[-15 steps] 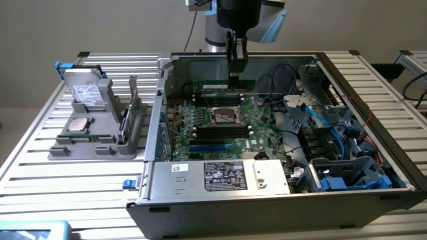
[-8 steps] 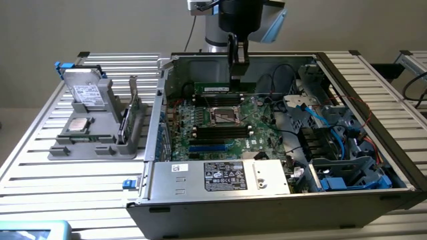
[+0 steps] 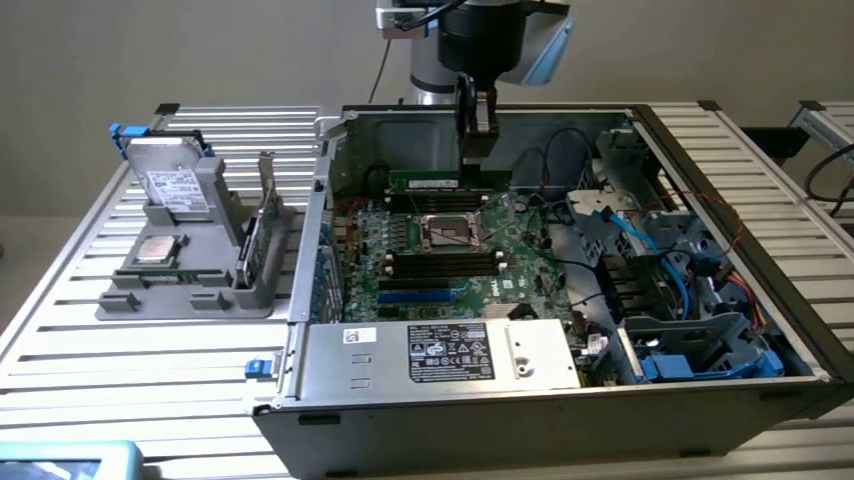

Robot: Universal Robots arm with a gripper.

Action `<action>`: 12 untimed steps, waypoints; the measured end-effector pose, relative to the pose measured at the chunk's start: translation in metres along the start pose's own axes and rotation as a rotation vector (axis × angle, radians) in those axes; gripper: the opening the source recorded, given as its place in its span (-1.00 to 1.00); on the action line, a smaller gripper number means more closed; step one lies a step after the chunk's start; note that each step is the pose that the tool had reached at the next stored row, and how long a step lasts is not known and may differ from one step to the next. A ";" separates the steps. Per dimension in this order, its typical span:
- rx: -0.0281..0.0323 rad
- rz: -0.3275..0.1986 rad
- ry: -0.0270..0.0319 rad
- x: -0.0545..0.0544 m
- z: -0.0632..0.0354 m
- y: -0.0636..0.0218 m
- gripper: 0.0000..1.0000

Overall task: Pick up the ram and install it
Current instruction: 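Insert the ram into the slot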

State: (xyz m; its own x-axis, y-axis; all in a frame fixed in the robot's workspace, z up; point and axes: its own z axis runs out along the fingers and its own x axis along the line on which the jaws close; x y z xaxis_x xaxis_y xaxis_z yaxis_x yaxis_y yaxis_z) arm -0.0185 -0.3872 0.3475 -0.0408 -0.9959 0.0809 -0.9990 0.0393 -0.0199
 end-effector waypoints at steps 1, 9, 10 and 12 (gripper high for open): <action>-0.0002 0.000 0.0002 0.000 0.0003 0.0000 -0.76; 0.0007 0.000 0.0238 0.000 0.0077 0.0001 -0.76; 0.0008 -0.001 0.0266 0.000 0.0090 0.0001 -0.76; 0.0008 -0.001 0.0295 -0.001 0.0119 0.0001 -0.76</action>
State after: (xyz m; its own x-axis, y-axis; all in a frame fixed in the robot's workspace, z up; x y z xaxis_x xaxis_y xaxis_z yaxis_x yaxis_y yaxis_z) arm -0.0184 -0.3876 0.3356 -0.0406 -0.9931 0.1102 -0.9990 0.0386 -0.0207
